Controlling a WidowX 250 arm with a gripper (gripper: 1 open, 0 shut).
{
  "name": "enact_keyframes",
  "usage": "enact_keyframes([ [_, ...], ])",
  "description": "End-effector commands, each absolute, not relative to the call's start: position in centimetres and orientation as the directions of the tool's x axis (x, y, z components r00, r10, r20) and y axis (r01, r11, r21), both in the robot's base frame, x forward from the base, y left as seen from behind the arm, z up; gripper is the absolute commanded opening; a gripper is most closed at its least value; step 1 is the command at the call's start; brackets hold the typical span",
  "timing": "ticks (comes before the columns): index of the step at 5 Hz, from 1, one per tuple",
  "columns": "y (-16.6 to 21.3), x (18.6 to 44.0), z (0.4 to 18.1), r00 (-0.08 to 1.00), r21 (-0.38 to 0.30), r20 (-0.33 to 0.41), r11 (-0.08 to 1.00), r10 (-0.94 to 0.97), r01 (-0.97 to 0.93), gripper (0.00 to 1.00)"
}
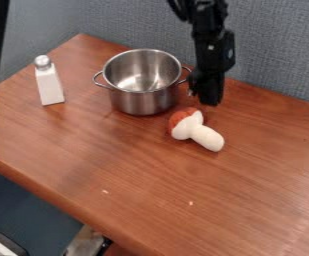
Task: Put the mushroom in the metal pot
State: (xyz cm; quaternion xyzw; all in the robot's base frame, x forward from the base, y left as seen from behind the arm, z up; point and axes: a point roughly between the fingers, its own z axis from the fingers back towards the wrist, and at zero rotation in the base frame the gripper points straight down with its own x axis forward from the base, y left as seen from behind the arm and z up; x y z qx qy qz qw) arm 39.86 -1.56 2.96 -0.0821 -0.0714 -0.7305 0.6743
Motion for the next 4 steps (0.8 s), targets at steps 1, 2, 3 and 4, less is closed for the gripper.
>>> enact_keyframes([
  [1, -1.54, 40.31, 3.5, 0.037, 0.073, 0.18, 0.051, -0.983, 0.996, 1.0],
  [2, -1.05, 40.31, 3.16, 0.176, 0.096, 0.159, 0.192, -0.972, 0.977, 1.0],
  [3, -1.05, 39.95, 3.28, 0.164, 0.05, 0.117, 0.17, -0.98, 0.984, 0.0],
  [4, -1.03, 39.58, 3.67, 0.148, 0.005, 0.075, 0.149, -0.986, 0.989, 0.0],
])
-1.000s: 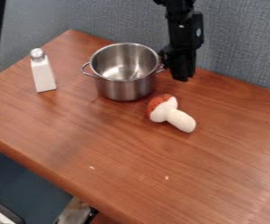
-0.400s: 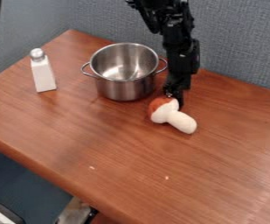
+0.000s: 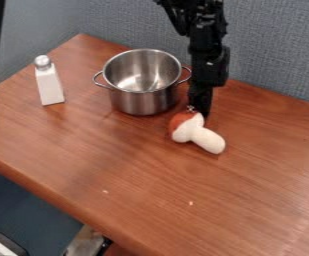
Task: Put the mushroom in the metal pot
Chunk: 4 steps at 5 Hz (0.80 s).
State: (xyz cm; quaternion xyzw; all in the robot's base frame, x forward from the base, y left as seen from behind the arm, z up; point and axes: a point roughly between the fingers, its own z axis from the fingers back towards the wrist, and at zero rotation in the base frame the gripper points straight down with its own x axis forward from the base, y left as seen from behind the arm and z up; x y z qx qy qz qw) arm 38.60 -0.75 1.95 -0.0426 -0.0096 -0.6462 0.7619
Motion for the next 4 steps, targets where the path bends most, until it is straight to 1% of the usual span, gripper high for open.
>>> enact_keyframes([
  [1, -2.5, 39.7, 4.0, 0.161, -0.014, 0.089, 0.16, -0.983, 0.987, 1.0],
  [2, -4.0, 39.7, 4.1, 0.175, -0.037, 0.104, 0.172, -0.979, 0.984, 0.0],
  [3, -3.3, 39.5, 4.7, 0.146, -0.015, 0.111, 0.145, -0.983, 0.989, 1.0],
  [4, -2.6, 39.2, 5.2, 0.117, 0.006, 0.121, 0.119, -0.986, 0.993, 0.0],
])
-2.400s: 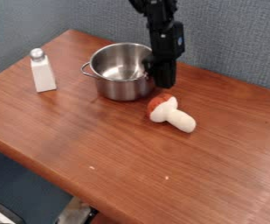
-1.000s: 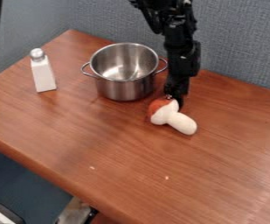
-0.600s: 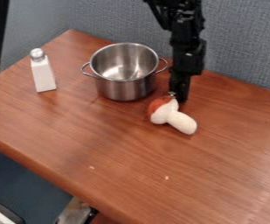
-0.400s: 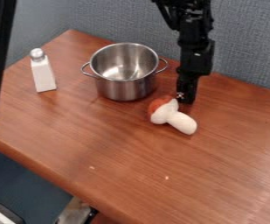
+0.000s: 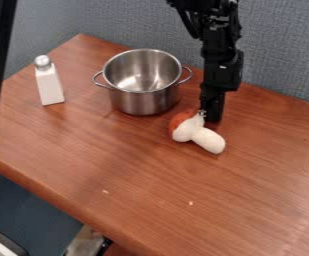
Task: Put the mushroom in the metal pot
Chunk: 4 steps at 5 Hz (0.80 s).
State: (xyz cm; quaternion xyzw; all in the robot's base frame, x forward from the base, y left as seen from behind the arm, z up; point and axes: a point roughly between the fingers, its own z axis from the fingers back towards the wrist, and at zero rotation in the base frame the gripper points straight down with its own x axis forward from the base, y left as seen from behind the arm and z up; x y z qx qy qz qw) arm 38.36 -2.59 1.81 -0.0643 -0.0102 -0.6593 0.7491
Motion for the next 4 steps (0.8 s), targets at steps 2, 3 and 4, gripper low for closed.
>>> enact_keyframes([
  [2, -2.6, 39.9, 8.0, 0.243, 0.019, 0.077, 0.245, -0.967, 0.969, 1.0],
  [3, -1.6, 39.2, 8.5, 0.304, 0.001, 0.061, 0.304, -0.951, 0.953, 1.0],
  [4, -1.9, 38.7, 7.2, 0.264, -0.017, 0.083, 0.263, -0.961, 0.965, 1.0],
])
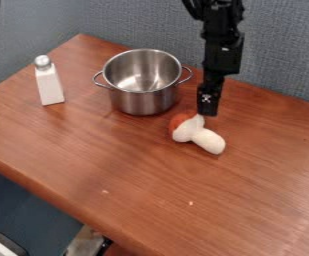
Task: Put the mushroom in the metal pot
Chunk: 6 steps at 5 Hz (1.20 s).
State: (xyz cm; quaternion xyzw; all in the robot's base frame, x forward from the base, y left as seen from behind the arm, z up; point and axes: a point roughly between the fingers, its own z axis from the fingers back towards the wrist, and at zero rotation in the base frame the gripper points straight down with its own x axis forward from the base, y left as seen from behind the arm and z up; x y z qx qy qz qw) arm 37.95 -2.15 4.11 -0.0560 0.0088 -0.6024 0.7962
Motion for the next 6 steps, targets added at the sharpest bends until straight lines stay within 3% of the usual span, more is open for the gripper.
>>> enact_keyframes([
  [1, -2.3, 38.1, 5.7, 0.224, -0.037, 0.105, 0.221, -0.969, 0.974, 1.0],
  [2, -3.5, 36.5, 5.1, 0.207, -0.066, 0.086, 0.201, -0.975, 0.977, 0.0],
  [3, -4.7, 35.1, 4.5, 0.191, -0.095, 0.066, 0.184, -0.979, 0.978, 0.0],
  [4, -6.2, 34.5, 5.1, 0.273, -0.119, 0.089, 0.261, -0.958, 0.958, 1.0],
  [5, -7.6, 34.1, 6.1, 0.353, -0.144, 0.105, 0.337, -0.93, 0.931, 0.0],
  [6, -9.0, 33.6, 7.0, 0.432, -0.171, 0.118, 0.41, -0.894, 0.896, 1.0],
])
